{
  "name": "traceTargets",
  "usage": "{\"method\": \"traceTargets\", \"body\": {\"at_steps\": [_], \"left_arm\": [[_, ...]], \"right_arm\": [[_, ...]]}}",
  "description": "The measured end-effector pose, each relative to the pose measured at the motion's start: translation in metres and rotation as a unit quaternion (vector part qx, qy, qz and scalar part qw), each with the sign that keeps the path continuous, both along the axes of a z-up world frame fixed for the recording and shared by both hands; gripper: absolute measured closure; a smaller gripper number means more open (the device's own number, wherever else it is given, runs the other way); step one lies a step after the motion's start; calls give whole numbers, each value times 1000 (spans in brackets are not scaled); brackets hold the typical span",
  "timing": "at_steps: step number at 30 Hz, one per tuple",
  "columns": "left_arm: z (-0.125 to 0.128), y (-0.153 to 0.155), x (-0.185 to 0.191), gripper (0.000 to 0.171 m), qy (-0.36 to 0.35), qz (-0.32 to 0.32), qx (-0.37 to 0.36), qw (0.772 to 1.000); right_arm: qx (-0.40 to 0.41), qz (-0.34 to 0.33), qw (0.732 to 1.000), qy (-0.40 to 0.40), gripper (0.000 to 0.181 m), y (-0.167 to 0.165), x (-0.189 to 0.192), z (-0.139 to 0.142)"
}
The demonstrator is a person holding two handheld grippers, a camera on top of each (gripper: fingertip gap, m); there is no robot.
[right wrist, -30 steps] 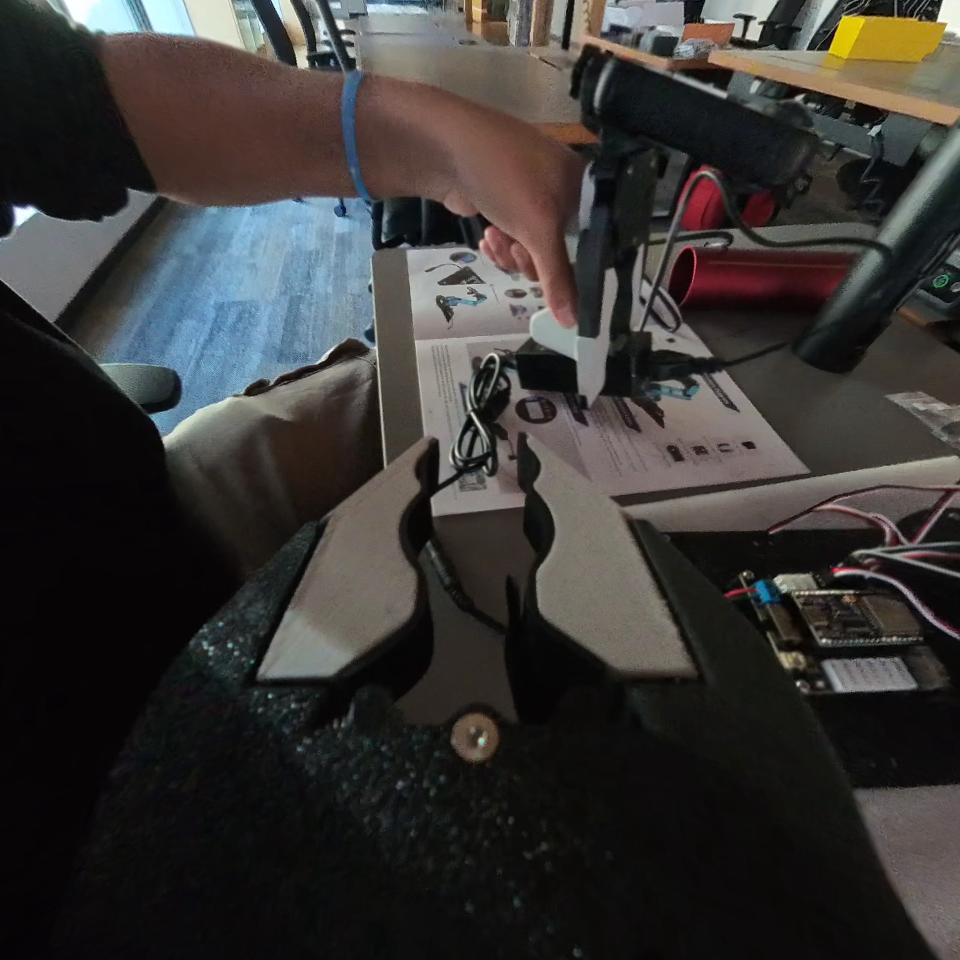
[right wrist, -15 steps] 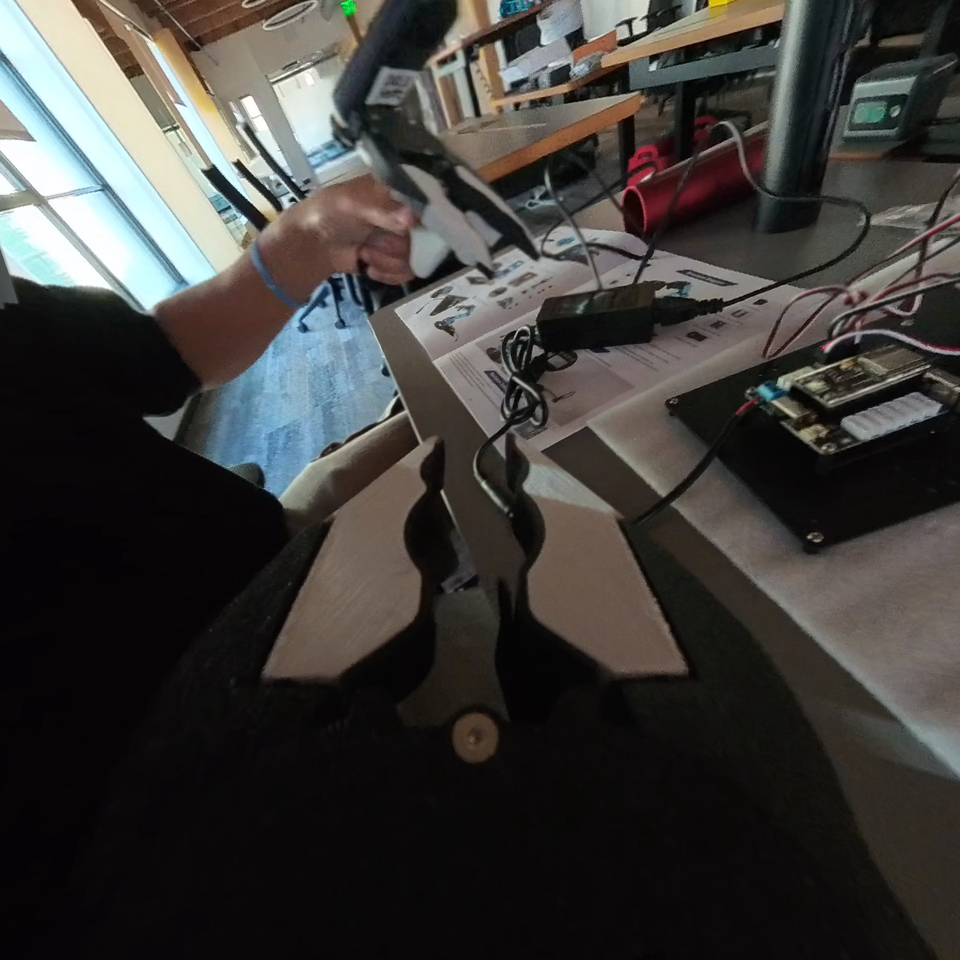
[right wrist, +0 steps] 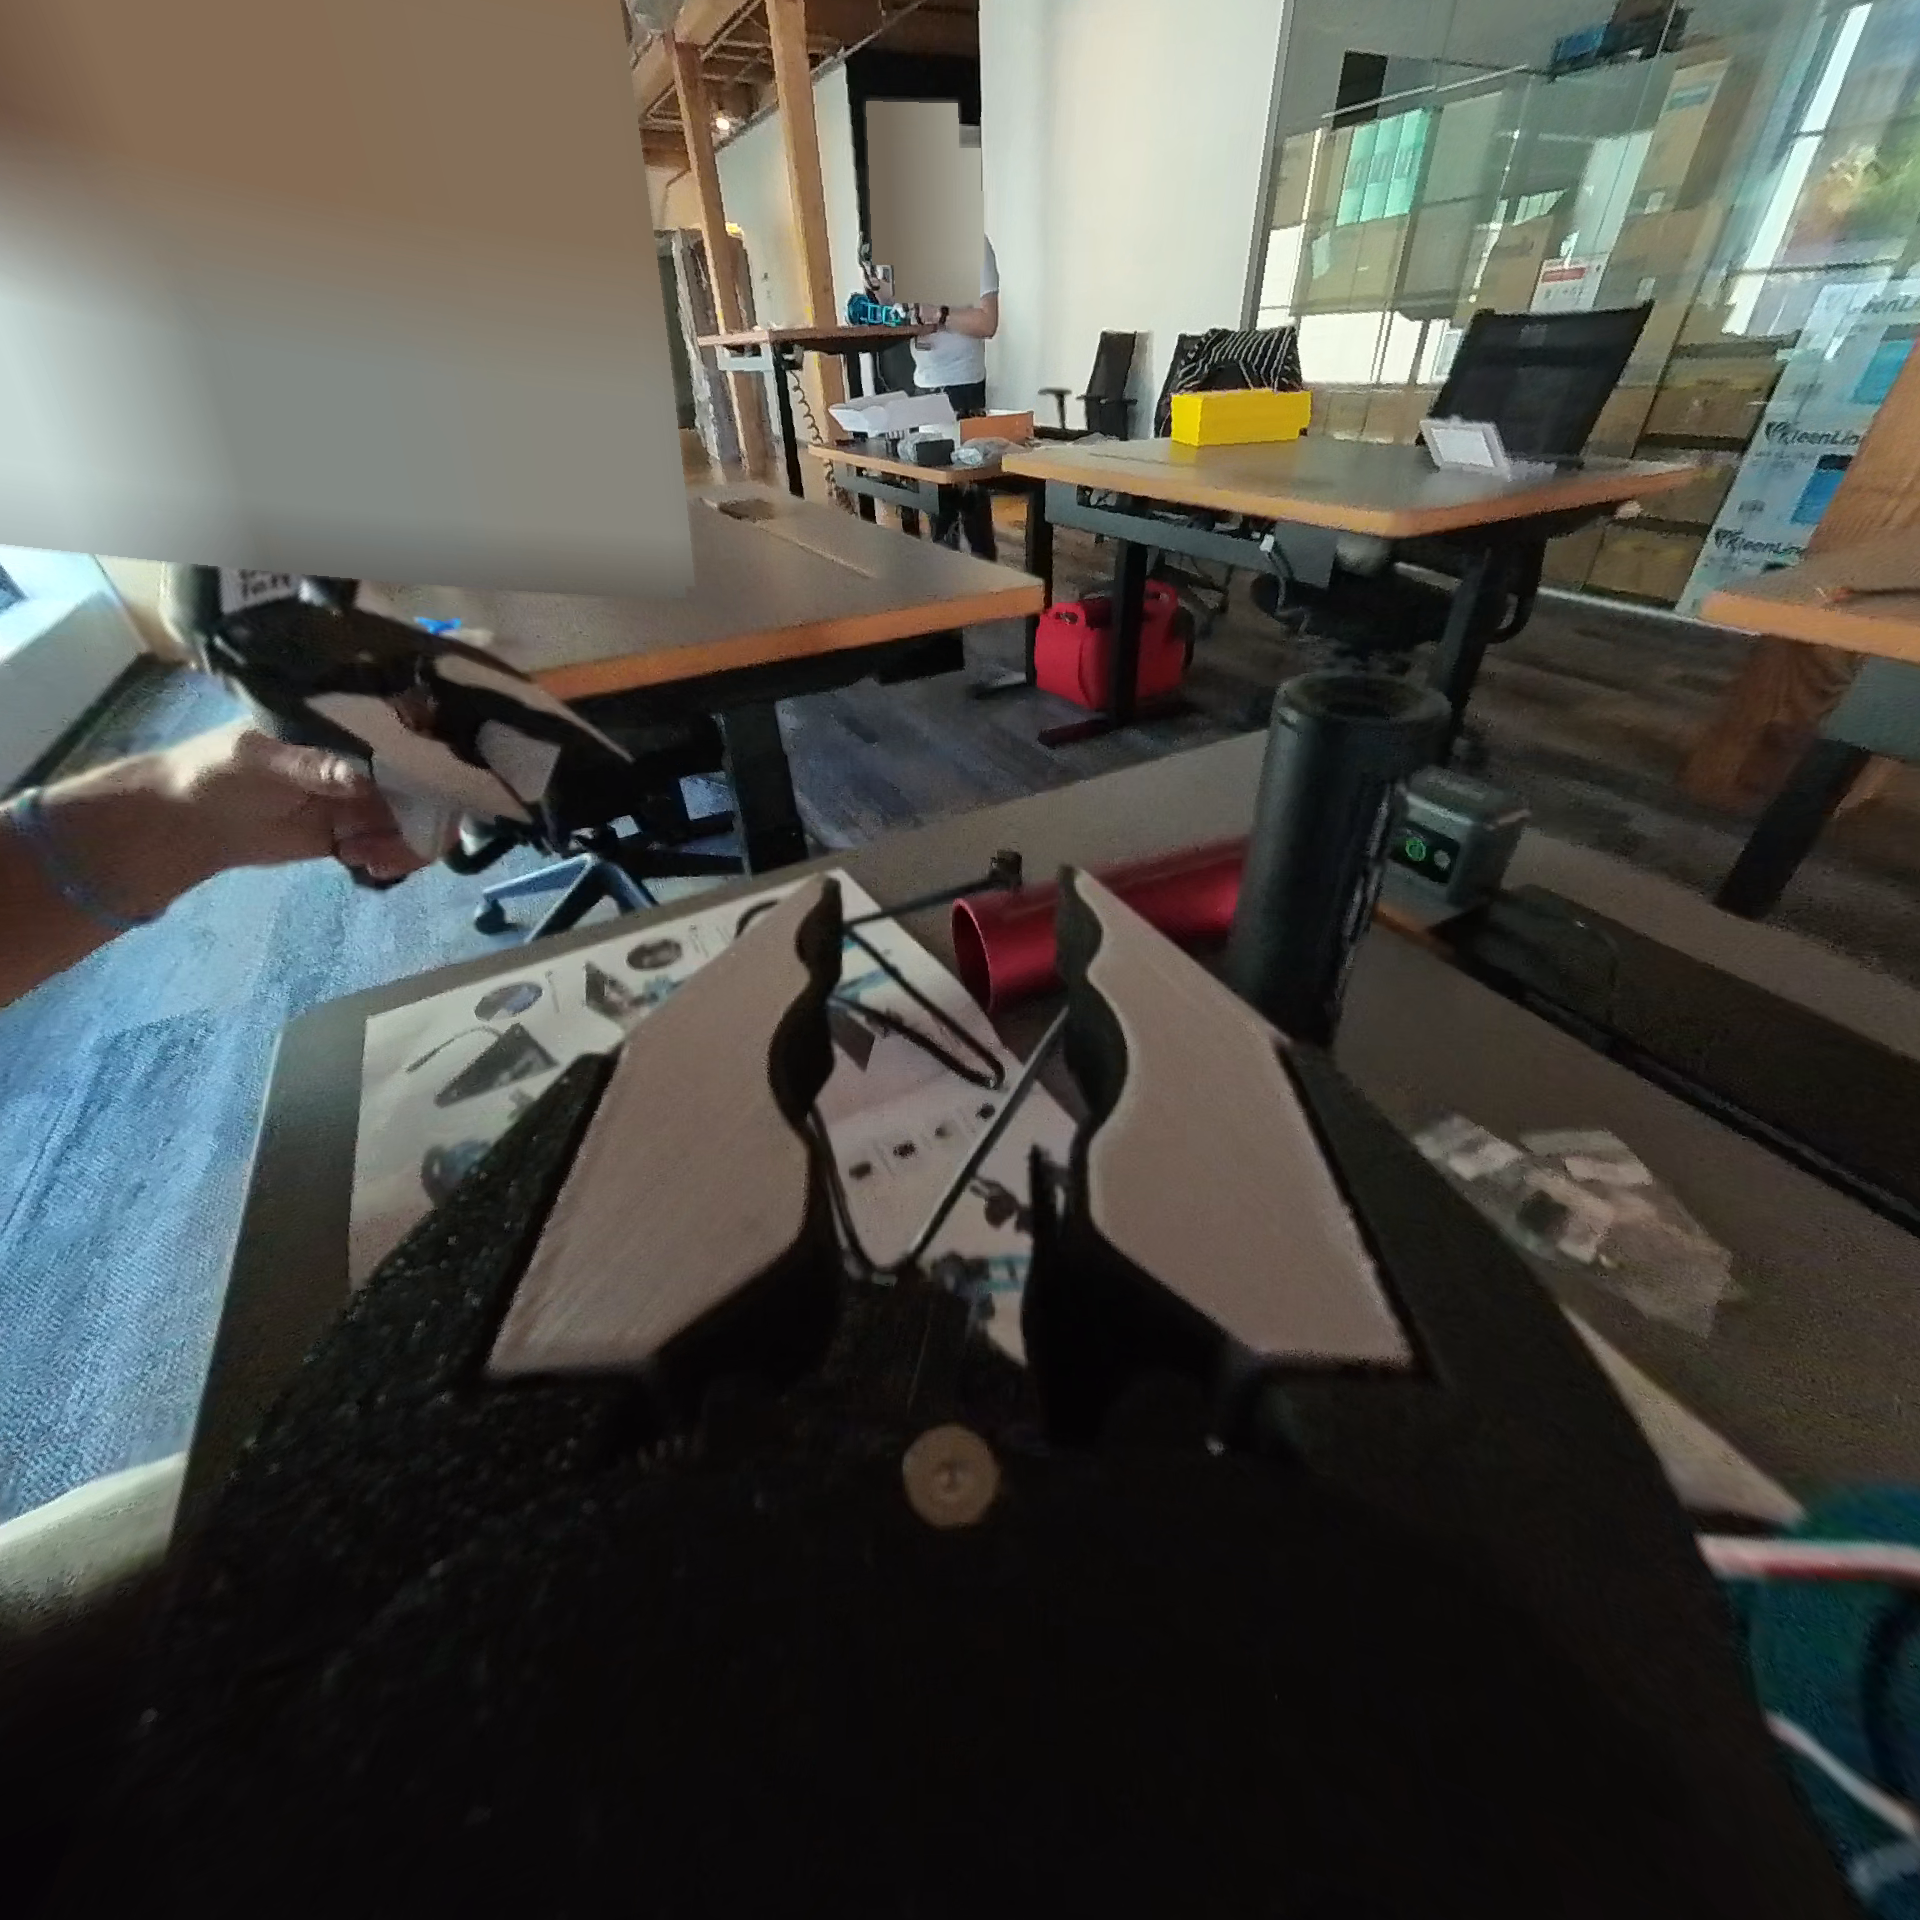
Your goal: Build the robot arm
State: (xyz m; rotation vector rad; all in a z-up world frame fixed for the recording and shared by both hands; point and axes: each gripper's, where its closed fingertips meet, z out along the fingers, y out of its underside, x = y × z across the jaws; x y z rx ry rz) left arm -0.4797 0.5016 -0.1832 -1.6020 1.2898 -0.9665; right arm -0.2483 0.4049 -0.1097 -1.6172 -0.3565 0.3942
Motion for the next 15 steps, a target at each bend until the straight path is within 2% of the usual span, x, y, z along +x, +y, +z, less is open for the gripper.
{"method": "traceTargets", "body": {"at_steps": [2, 4, 7, 9, 11, 13, 15], "left_arm": [[6, 3, -19, 112, -35, 19, -32, 999], [10, 6, -39, 112, -62, 38, -70, 995], [13, 21, -71, 114, -77, 78, -113, 988], [25, 30, -87, 114, -111, 80, -114, 984], [40, 47, -105, 114, -139, 113, -96, 979], [52, 59, -121, 114, -136, 148, -96, 975], [63, 66, -130, 112, -109, 167, -126, 972]], "right_arm": [[14, 13, 1000, 1, 142, 27, -11, 17], [20, 11, 999, -32, 143, 50, -22, 26], [-37, 3, 999, -33, 146, 73, -49, 33], [-86, 19, 996, 8, 145, 77, -79, 41], [-144, 32, 988, 37, 143, 75, -110, 47], [-194, 33, 978, 72, 143, 70, -136, 56], [-218, 40, 970, 100, 146, 64, -159, 71]]}}
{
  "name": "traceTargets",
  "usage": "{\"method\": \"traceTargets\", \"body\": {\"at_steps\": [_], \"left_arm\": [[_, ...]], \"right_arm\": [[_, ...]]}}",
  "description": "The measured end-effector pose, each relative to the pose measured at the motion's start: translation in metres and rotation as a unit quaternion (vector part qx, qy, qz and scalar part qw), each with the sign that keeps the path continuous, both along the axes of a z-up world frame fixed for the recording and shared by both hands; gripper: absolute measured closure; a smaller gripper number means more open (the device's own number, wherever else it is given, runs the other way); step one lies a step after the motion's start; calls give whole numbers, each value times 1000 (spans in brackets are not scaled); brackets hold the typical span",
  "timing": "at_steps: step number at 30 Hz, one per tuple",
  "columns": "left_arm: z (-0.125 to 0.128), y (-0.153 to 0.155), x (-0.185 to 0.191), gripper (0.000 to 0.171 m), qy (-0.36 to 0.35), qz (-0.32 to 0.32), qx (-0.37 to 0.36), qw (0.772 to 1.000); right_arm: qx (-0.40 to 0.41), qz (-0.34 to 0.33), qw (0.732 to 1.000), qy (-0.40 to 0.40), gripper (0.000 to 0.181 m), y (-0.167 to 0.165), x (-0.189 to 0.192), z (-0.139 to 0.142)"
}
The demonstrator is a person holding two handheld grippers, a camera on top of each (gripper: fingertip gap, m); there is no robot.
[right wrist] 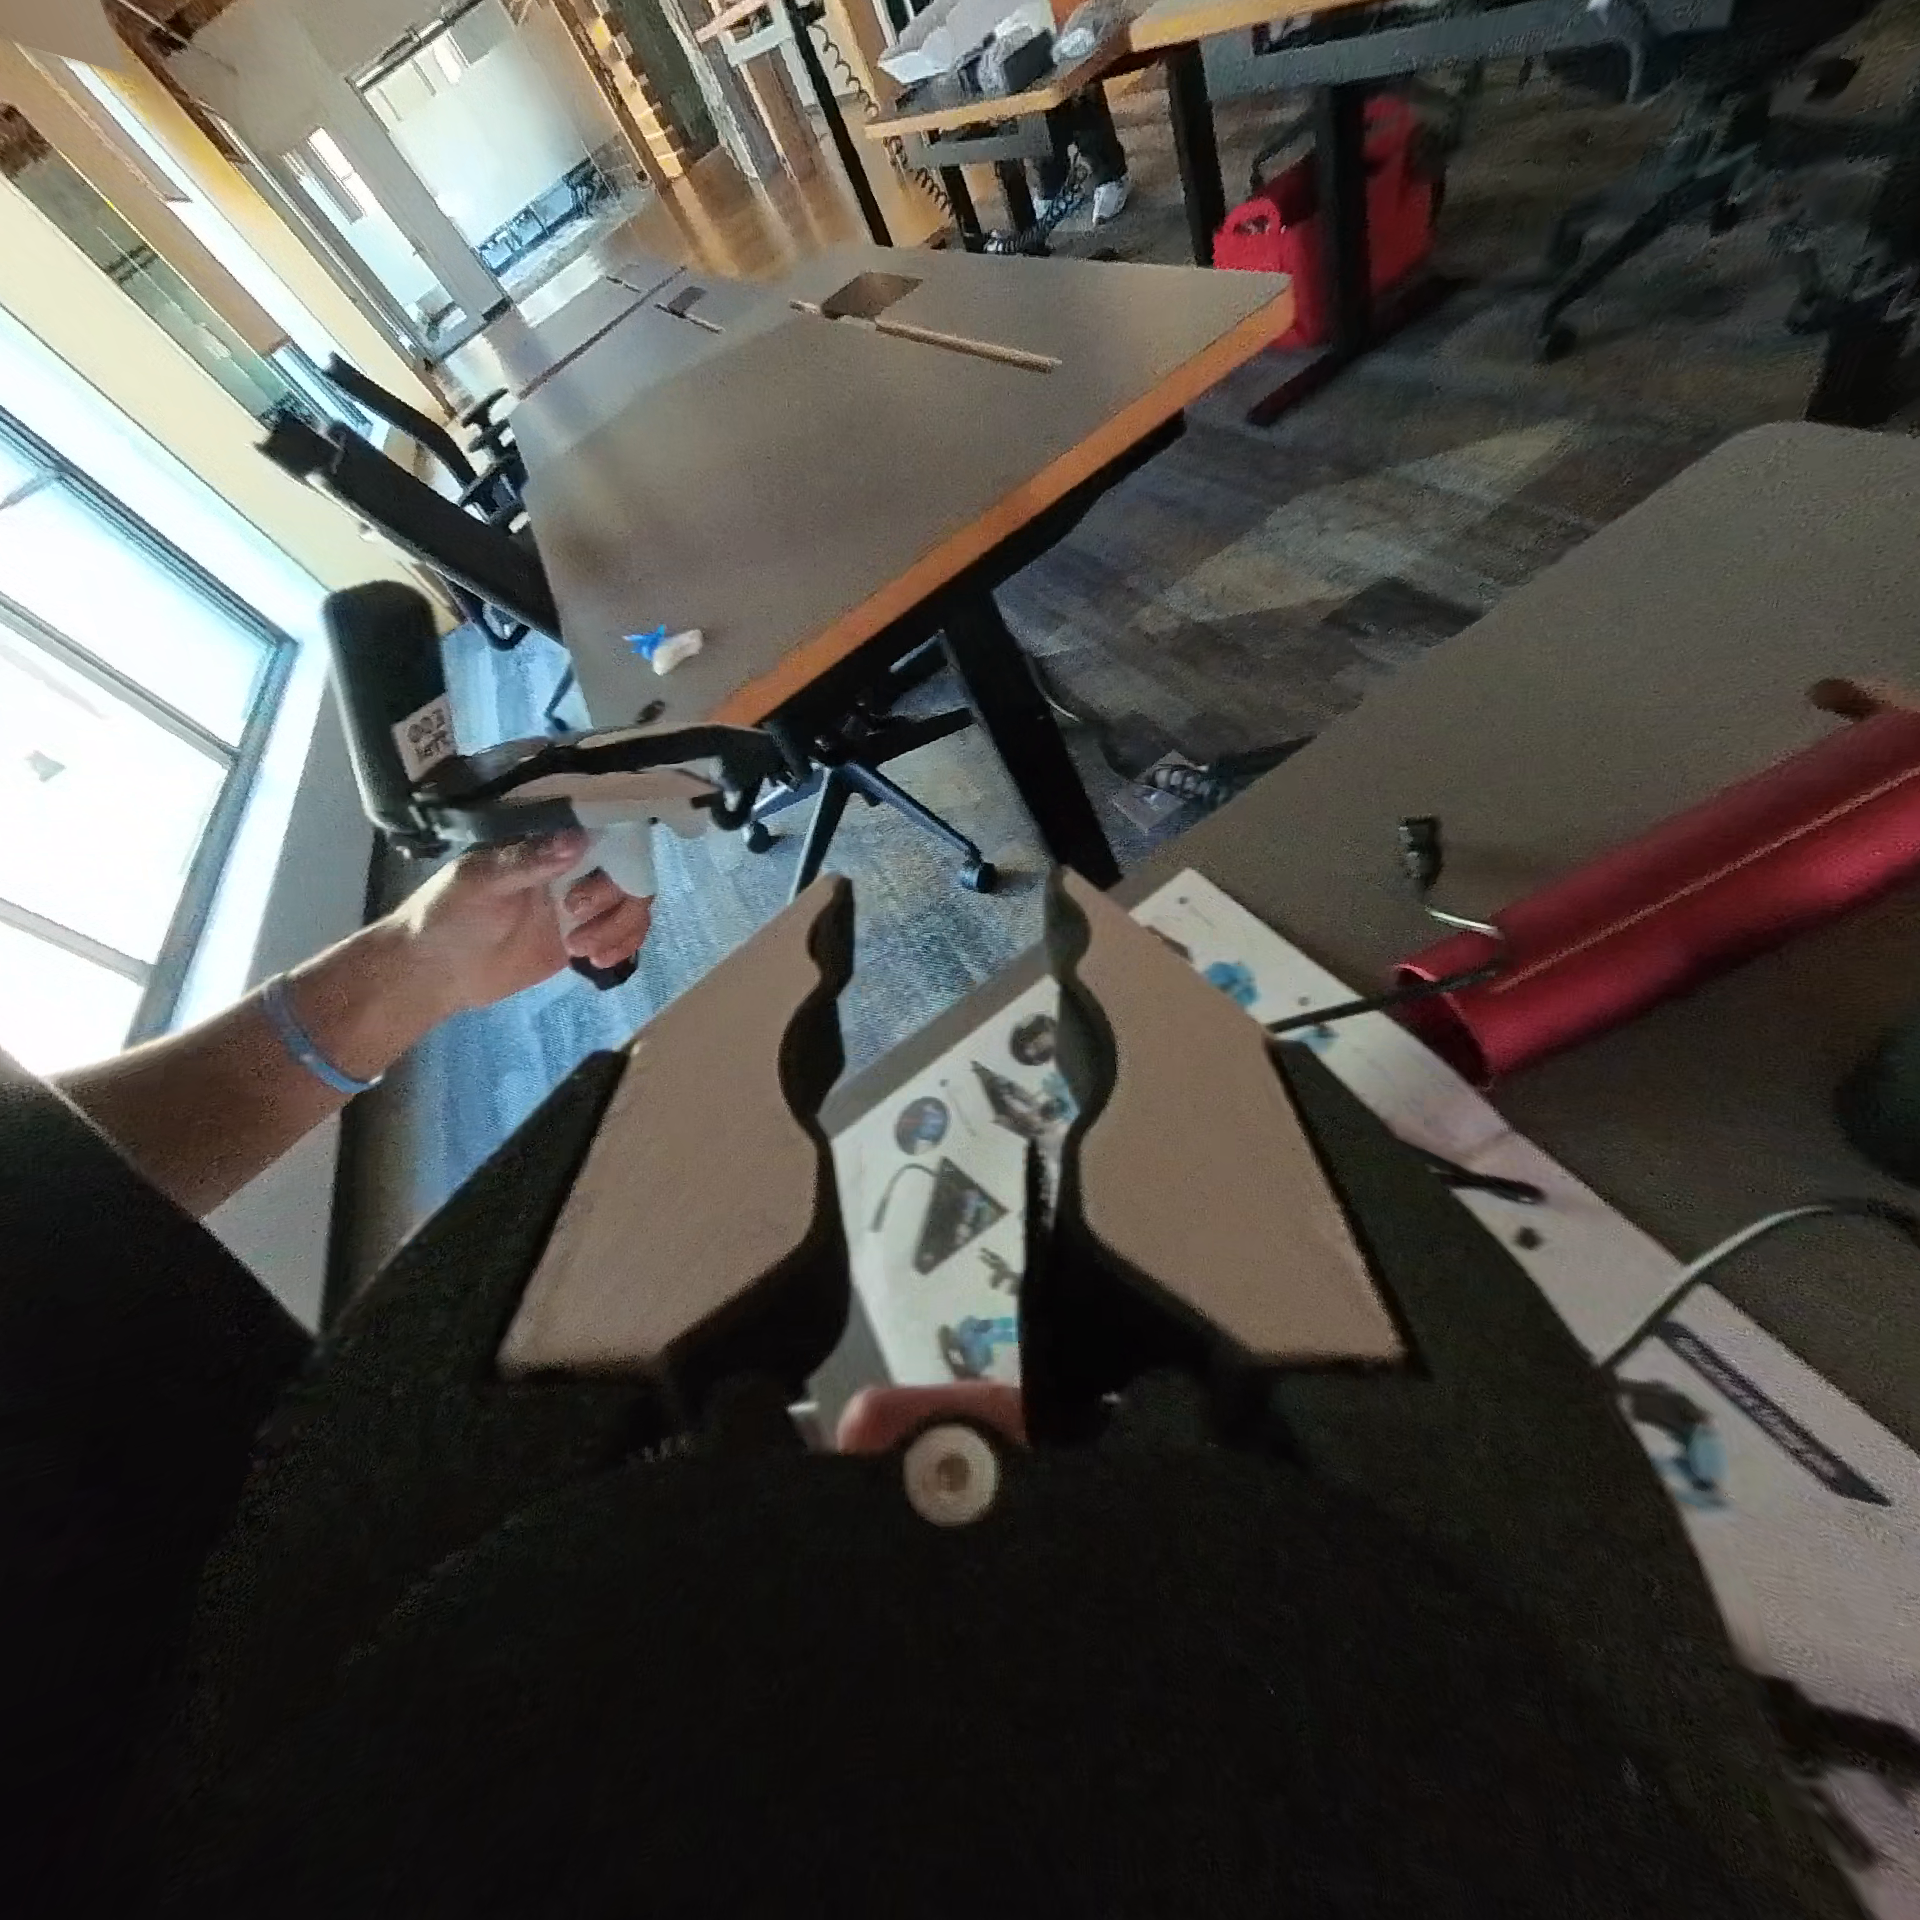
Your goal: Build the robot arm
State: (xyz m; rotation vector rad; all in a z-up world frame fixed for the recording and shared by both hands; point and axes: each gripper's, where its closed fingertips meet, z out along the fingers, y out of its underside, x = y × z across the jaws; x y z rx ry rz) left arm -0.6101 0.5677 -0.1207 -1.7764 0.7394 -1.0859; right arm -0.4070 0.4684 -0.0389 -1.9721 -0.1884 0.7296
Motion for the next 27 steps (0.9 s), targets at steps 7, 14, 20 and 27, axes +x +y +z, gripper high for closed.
{"method": "traceTargets", "body": {"at_steps": [7, 14, 20, 27], "left_arm": [[30, 69, 59, 113, 123, -43, -9, 991], [20, 163, 320, 105, 258, -265, 111, 923], [-63, 185, 507, 111, 336, -404, 102, 845], [-125, 169, 568, 112, 380, -477, 150, 779]], "right_arm": [[2, -104, 994, -39, 142, 31, 31, 26], [14, -372, 913, -166, 144, 84, 260, 1], [-168, -377, 885, -216, 145, 160, 383, -168], [-293, -345, 887, -91, 155, 178, 414, -250]]}}
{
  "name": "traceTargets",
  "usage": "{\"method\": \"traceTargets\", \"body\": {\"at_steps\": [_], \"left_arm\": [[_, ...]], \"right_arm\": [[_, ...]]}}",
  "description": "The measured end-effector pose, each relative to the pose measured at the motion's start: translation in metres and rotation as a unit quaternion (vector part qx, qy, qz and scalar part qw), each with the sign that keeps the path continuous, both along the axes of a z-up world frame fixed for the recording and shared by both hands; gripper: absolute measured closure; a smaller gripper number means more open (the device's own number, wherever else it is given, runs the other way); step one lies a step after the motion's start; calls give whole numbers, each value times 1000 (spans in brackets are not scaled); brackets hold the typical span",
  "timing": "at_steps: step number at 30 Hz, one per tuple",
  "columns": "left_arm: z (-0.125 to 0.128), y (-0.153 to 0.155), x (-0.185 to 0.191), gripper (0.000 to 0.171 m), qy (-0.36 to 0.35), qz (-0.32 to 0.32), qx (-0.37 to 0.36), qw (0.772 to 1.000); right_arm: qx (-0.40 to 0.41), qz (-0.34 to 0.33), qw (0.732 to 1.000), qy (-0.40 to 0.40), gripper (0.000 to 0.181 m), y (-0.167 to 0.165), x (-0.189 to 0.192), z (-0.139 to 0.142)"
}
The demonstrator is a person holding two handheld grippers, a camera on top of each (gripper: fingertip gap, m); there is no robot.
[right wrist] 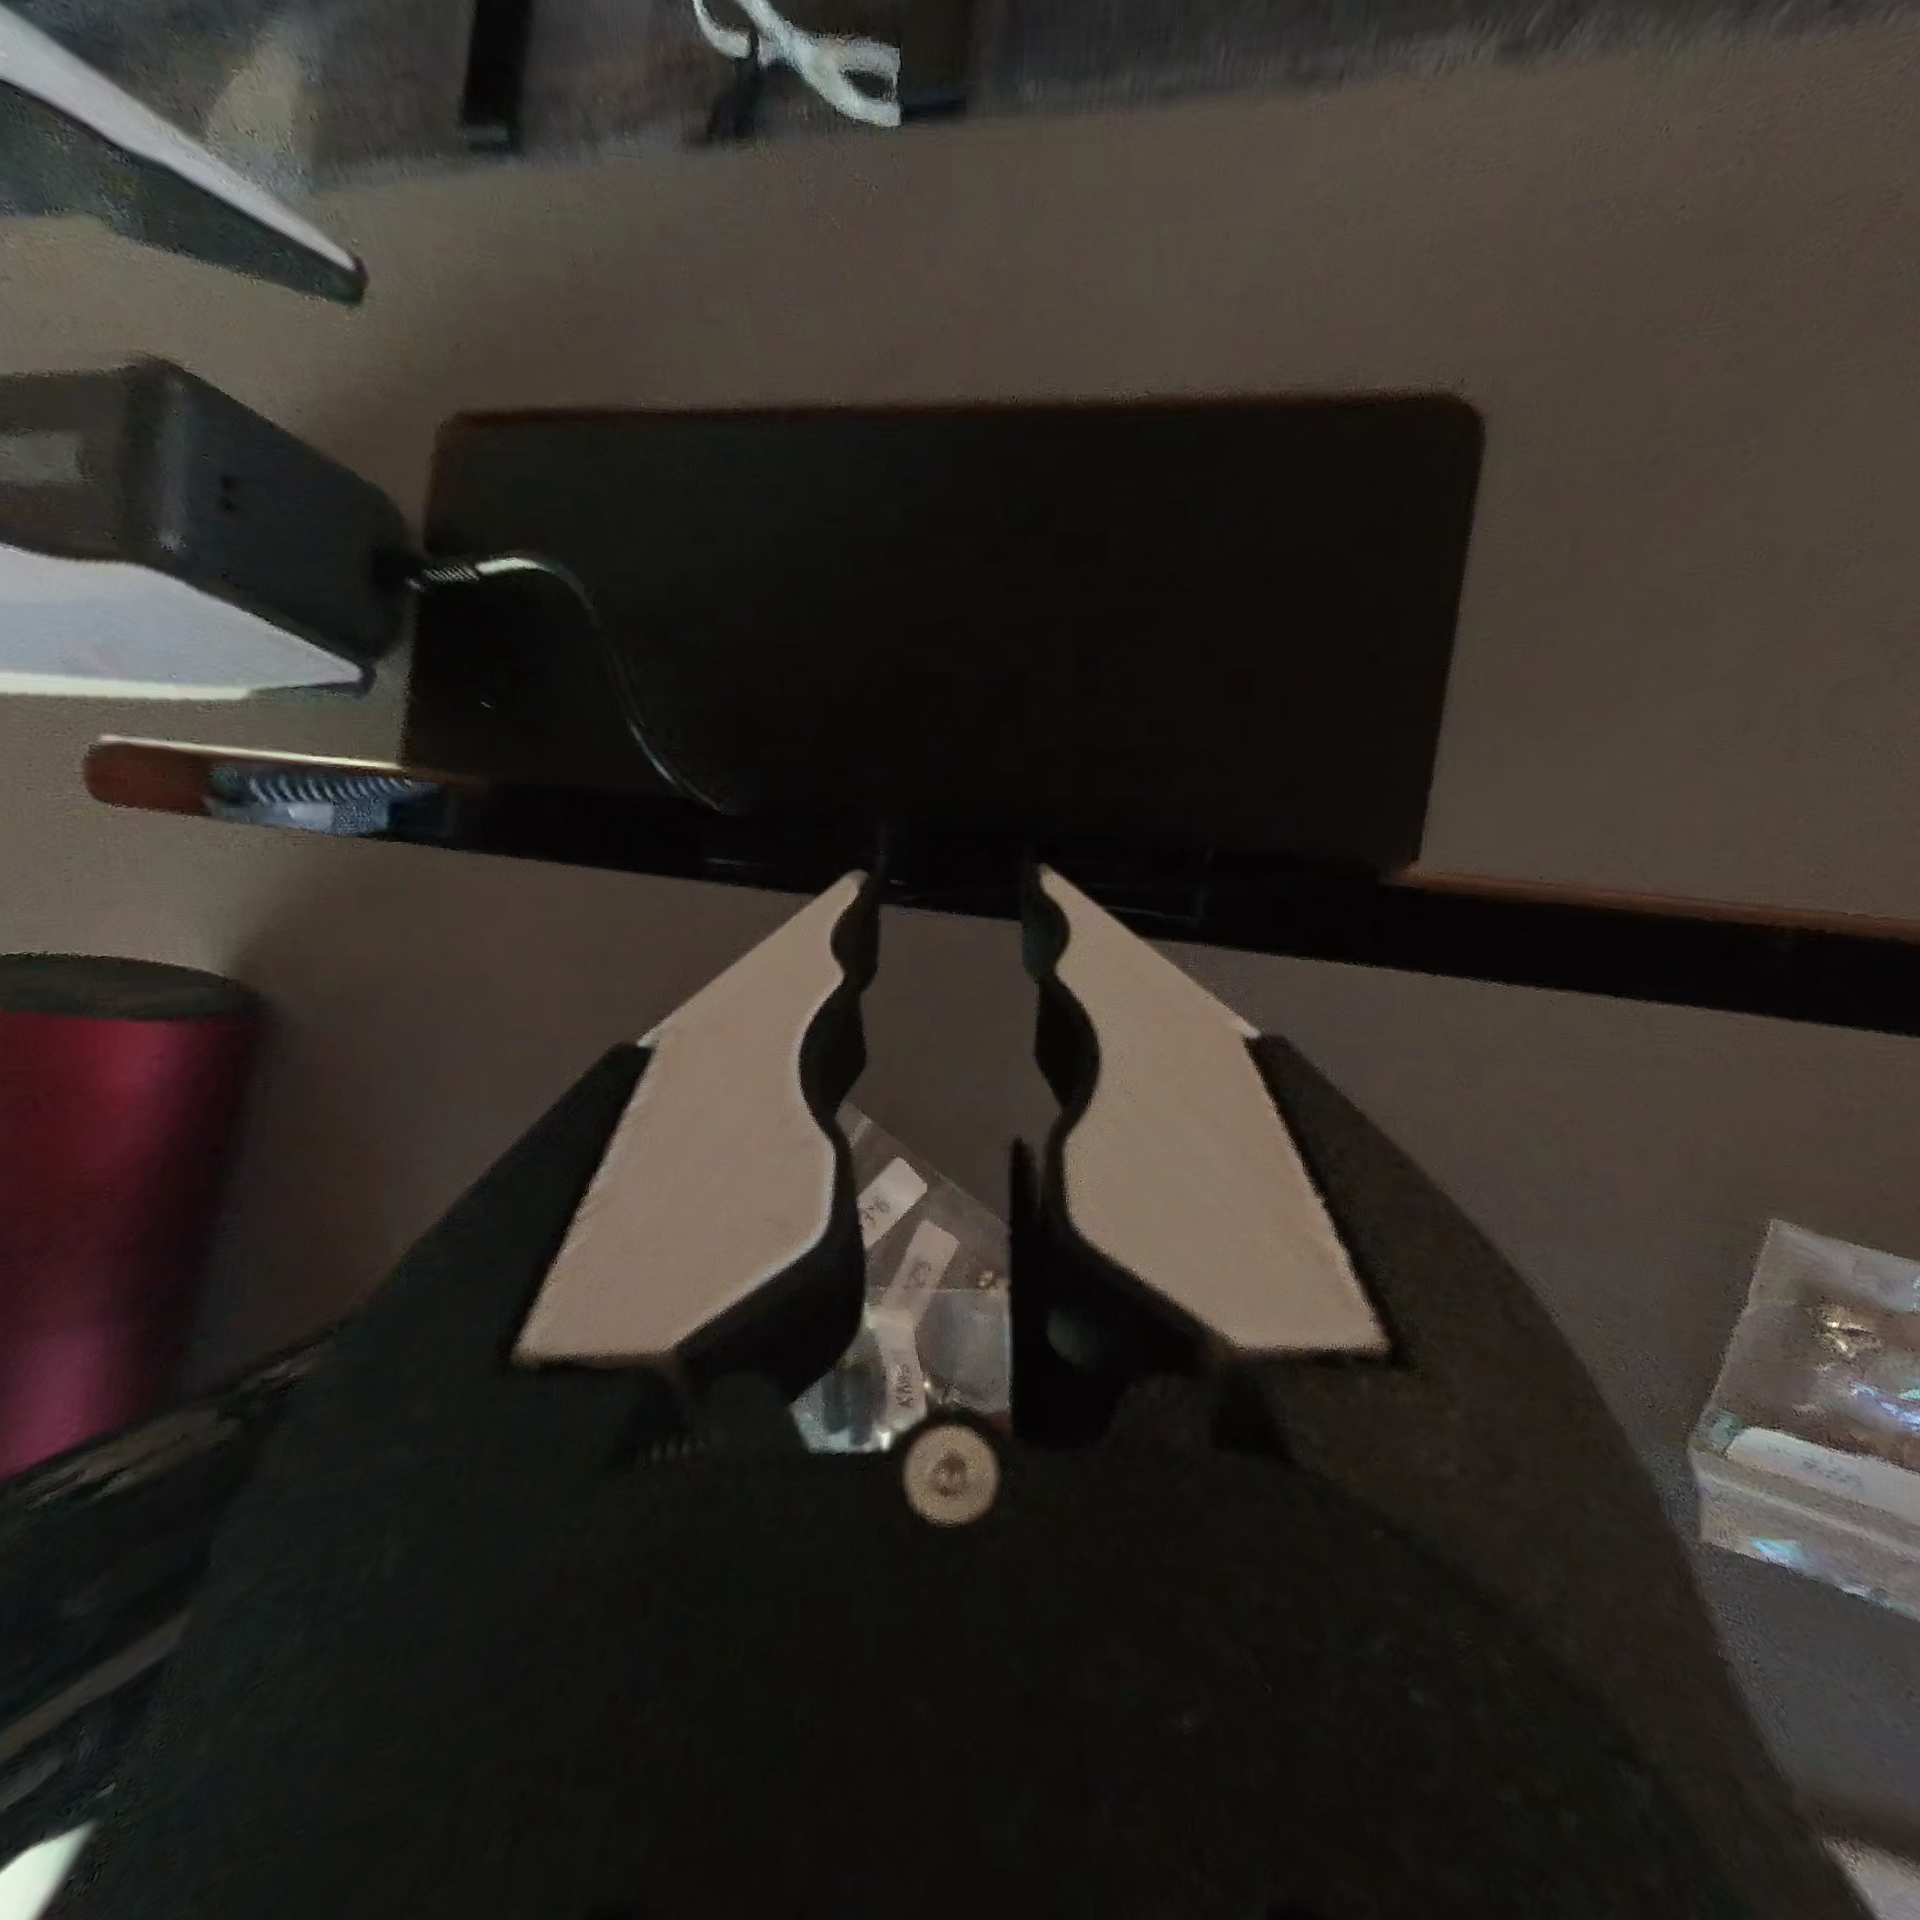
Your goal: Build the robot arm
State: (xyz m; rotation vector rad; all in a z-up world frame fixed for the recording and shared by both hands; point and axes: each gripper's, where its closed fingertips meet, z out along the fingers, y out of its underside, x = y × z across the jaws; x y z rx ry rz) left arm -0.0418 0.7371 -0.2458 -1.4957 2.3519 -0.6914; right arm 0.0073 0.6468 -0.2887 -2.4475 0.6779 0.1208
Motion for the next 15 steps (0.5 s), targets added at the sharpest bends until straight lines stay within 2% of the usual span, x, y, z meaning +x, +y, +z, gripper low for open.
{"method": "traceTargets", "body": {"at_steps": [4, 7, 9, 11, 15], "left_arm": [[-24, -22, 0, 112, 42, -86, -5, 995], [-43, -28, -1, 111, 63, -115, 0, 991], [-50, -30, 1, 110, 60, -119, 8, 991], [-52, -34, 2, 120, 52, -122, 12, 991], [-65, -28, -4, 131, 48, -131, 63, 988]], "right_arm": [[-14, 4, 1000, 13, 149, 1, 5, -7], [-11, -3, 998, 59, 146, 5, -2, -15], [22, -45, 991, 122, 141, 10, -6, -20], [68, -97, 972, 203, 130, 17, -11, -20], [112, -194, 943, 248, 126, 20, -1, -18]]}}
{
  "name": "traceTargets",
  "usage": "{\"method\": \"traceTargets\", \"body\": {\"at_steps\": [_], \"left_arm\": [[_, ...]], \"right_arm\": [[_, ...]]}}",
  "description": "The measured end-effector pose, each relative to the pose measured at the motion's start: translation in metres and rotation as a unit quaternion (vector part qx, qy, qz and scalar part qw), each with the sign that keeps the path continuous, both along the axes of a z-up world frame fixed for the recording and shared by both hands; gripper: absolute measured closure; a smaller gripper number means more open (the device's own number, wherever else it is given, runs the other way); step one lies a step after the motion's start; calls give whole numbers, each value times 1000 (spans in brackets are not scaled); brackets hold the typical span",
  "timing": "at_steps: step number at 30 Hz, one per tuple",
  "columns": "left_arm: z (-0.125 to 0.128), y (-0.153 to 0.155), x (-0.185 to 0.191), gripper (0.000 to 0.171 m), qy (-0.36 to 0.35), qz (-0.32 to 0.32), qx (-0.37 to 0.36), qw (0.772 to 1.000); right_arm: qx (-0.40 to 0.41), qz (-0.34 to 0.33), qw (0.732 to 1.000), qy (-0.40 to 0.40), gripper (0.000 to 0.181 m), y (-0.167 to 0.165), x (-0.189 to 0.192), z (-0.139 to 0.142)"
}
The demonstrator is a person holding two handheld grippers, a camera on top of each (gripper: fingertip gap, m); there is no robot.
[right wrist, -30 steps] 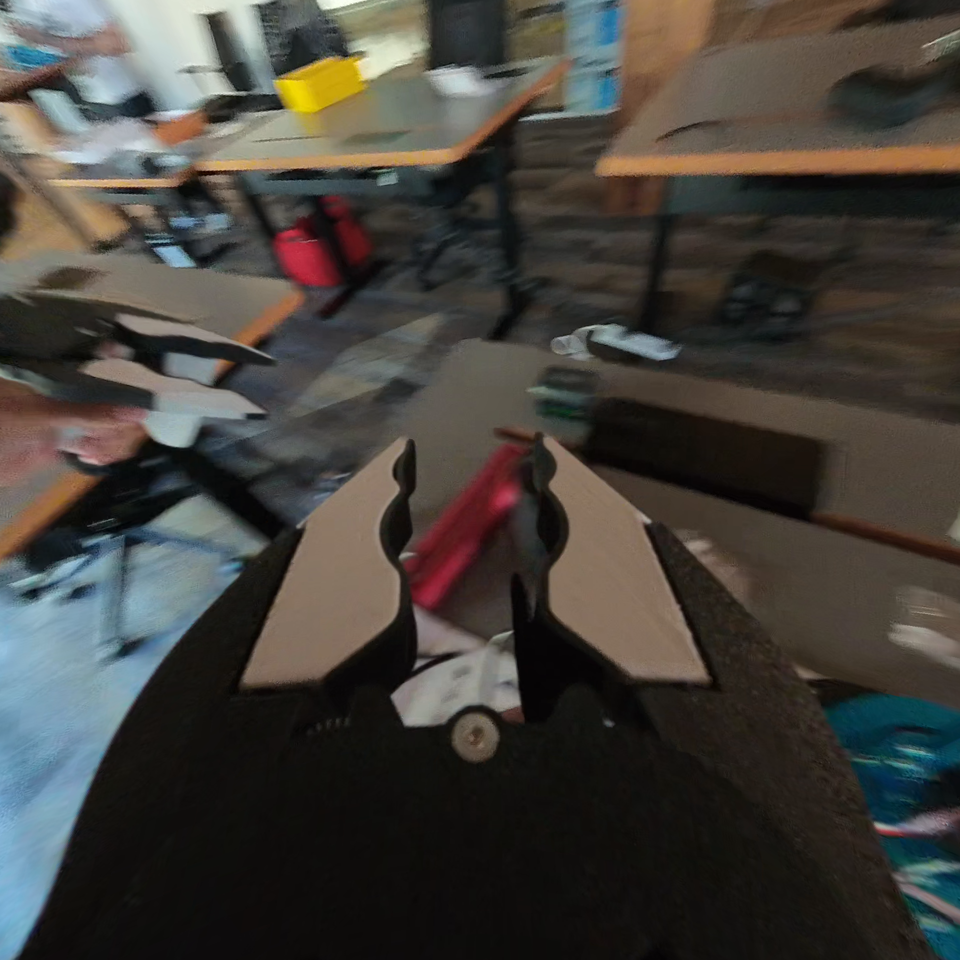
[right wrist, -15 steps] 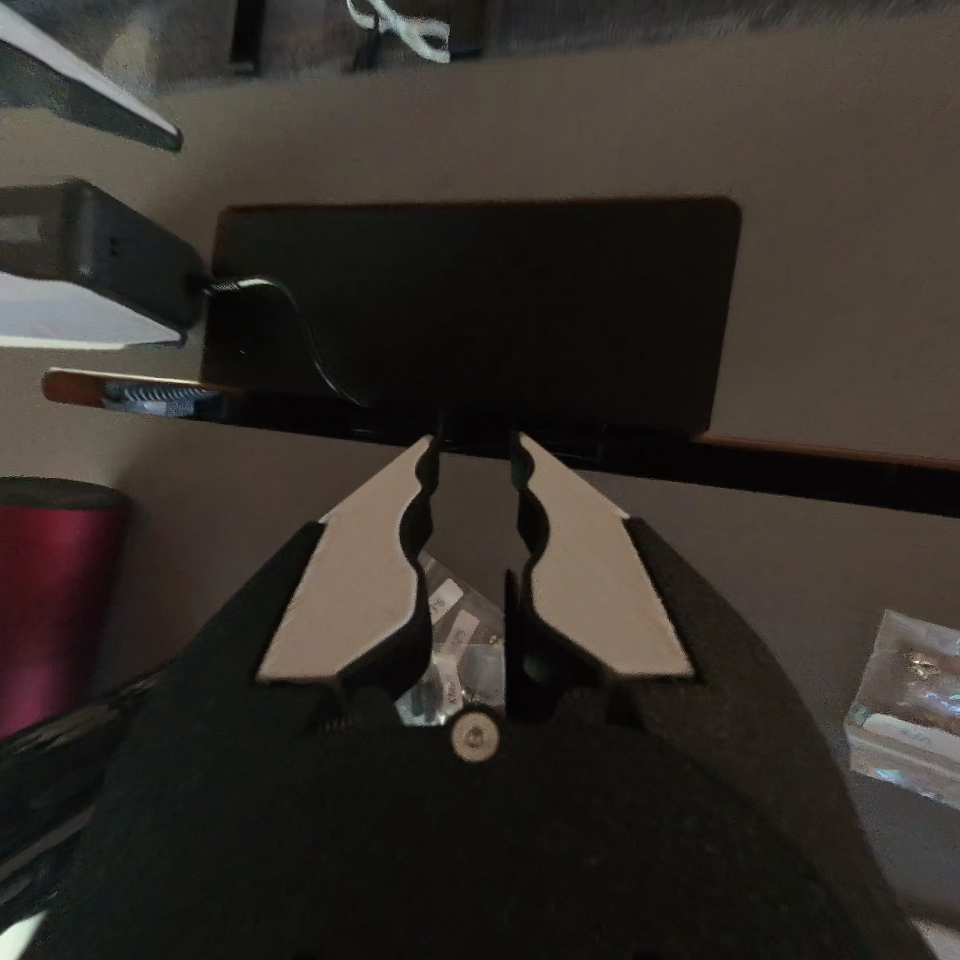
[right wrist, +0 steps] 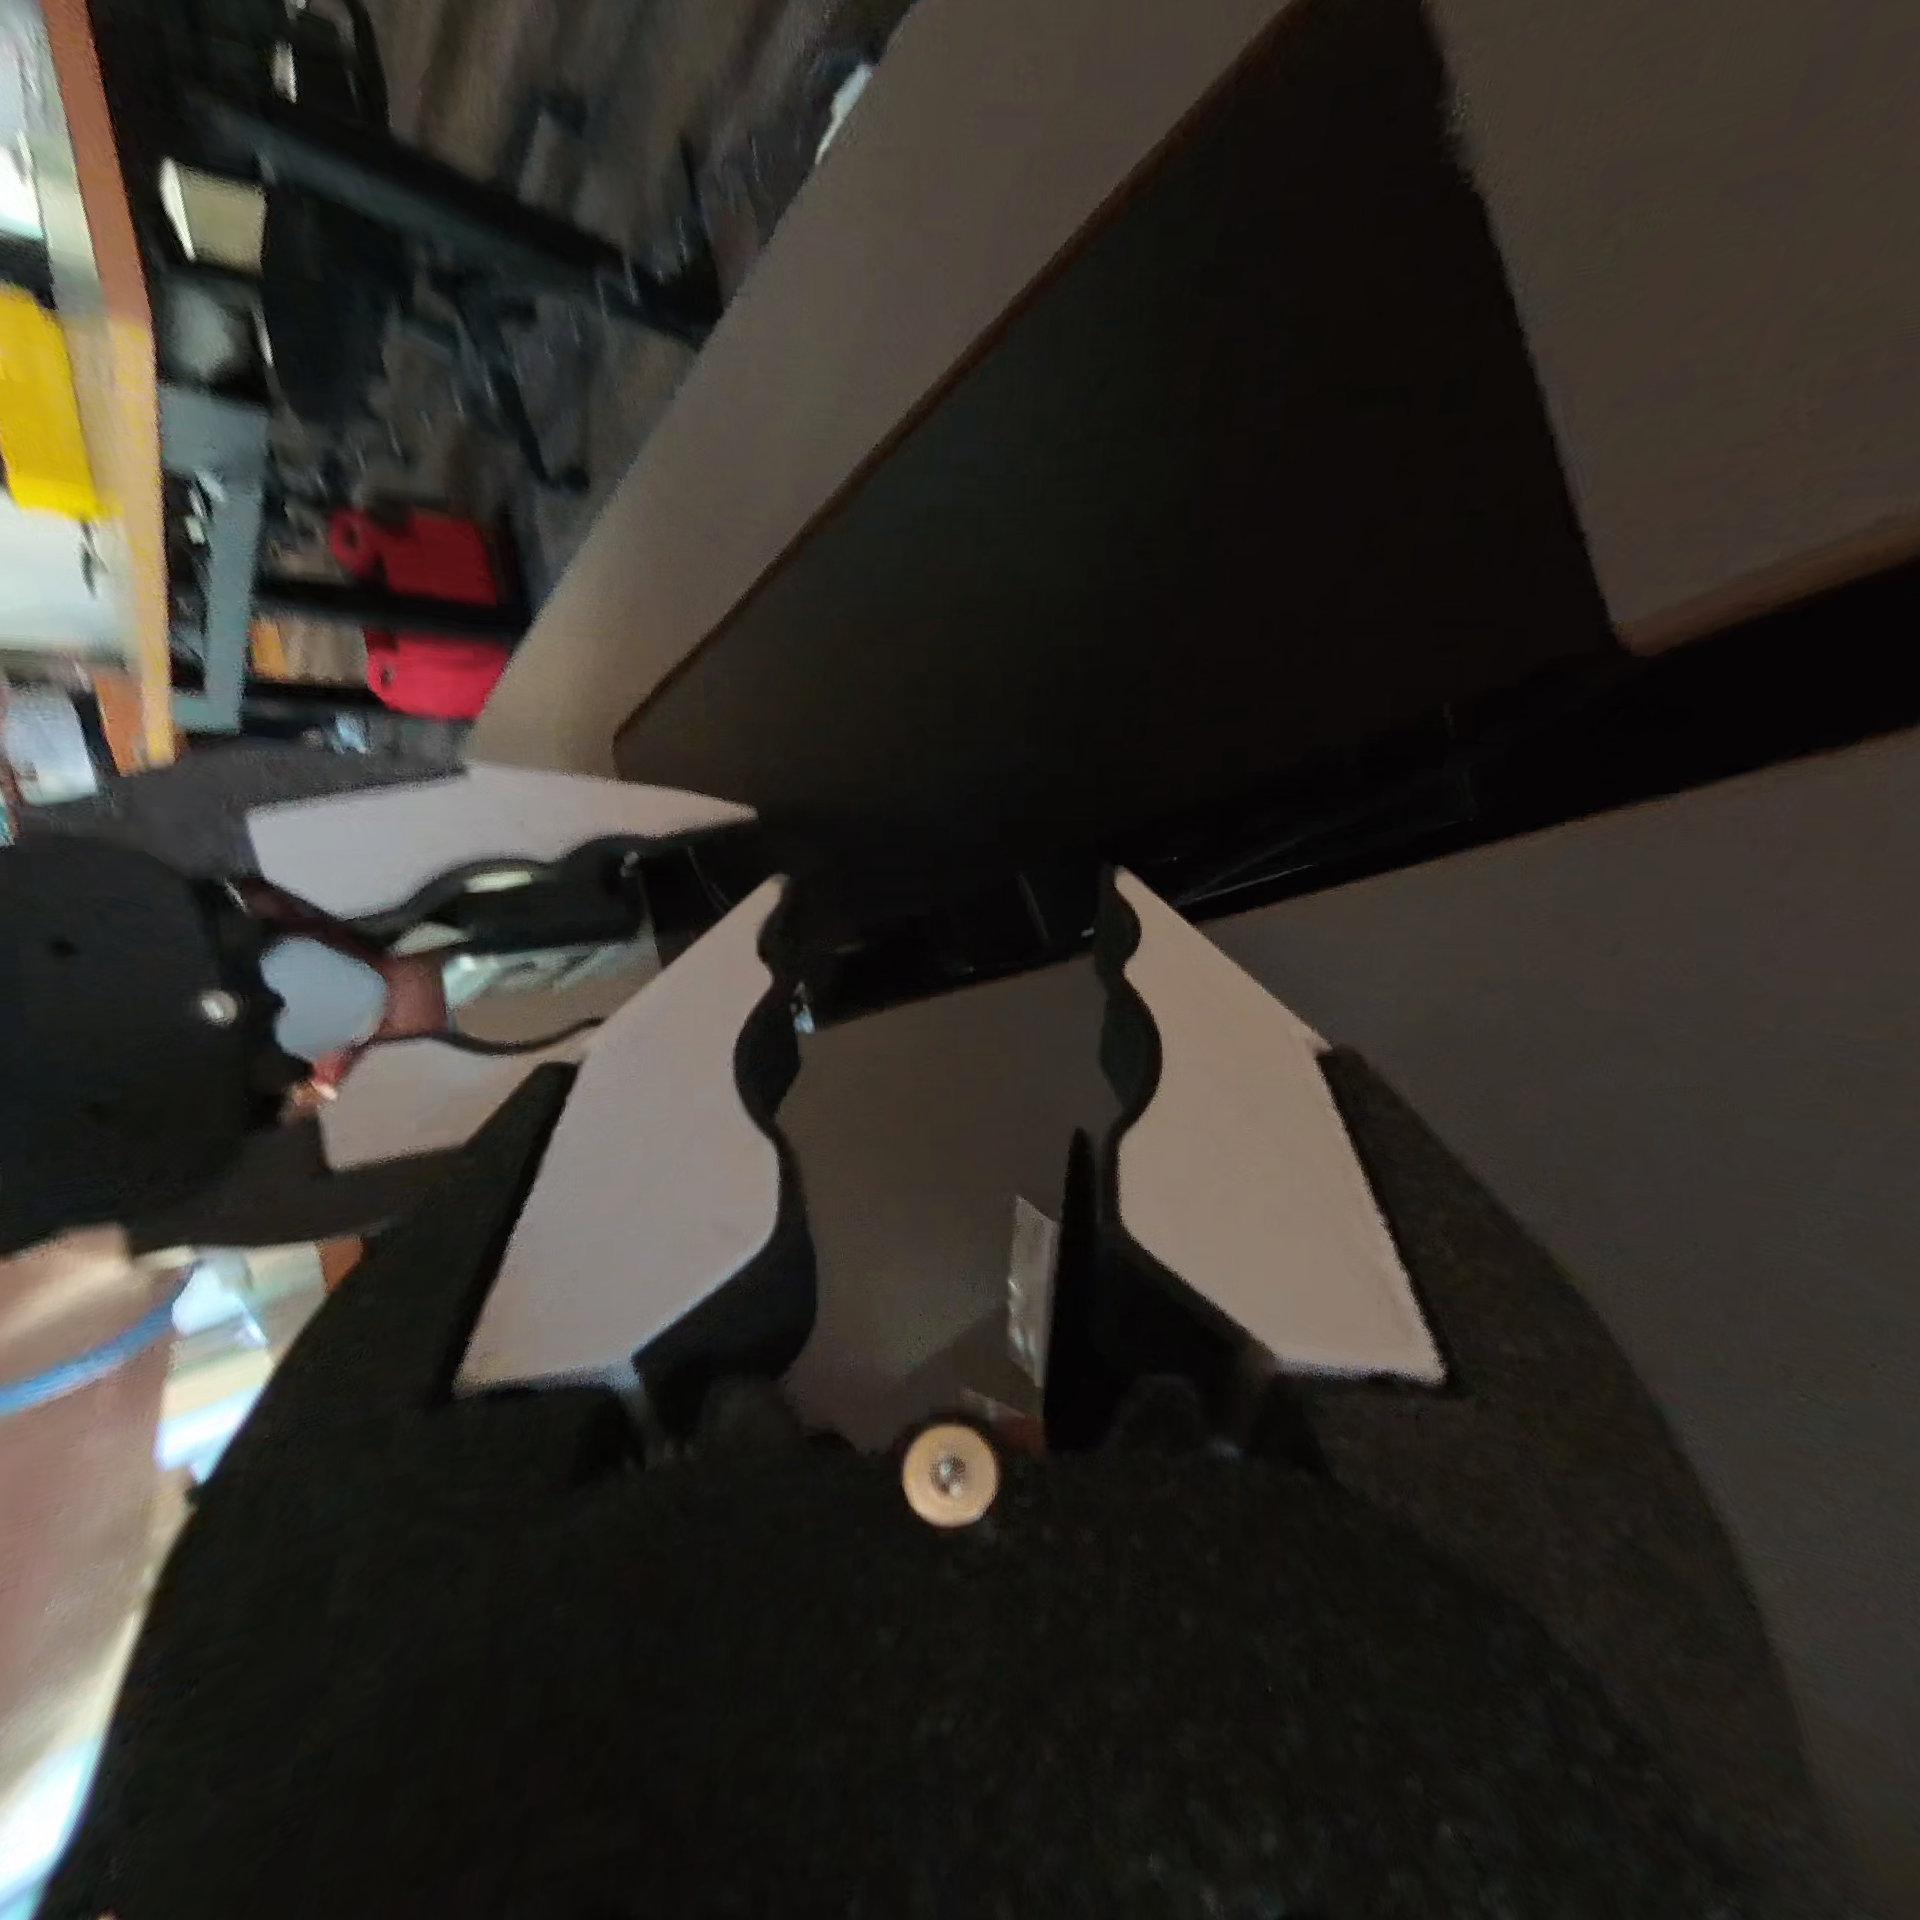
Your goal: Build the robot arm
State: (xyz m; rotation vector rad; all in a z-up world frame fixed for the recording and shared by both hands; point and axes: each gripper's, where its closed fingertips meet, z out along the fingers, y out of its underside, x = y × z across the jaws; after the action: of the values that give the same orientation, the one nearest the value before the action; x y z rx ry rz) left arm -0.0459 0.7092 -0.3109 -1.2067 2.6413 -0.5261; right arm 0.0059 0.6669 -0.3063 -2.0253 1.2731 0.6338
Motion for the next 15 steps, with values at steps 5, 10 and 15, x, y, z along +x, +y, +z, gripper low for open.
{"method": "traceTargets", "body": {"at_steps": [5, 10, 15], "left_arm": [[6, 1, -2, 156, -24, 20, 1, 1000], [6, -7, -16, 164, -33, 23, -1, 999], [14, -10, -20, 162, -49, 59, -26, 997]], "right_arm": [[35, -97, 993, 58, 123, 6, 14, 2], [87, -141, 979, 119, 111, 10, 17, 12], [173, -165, 959, 151, 135, 4, 23, 30]]}}
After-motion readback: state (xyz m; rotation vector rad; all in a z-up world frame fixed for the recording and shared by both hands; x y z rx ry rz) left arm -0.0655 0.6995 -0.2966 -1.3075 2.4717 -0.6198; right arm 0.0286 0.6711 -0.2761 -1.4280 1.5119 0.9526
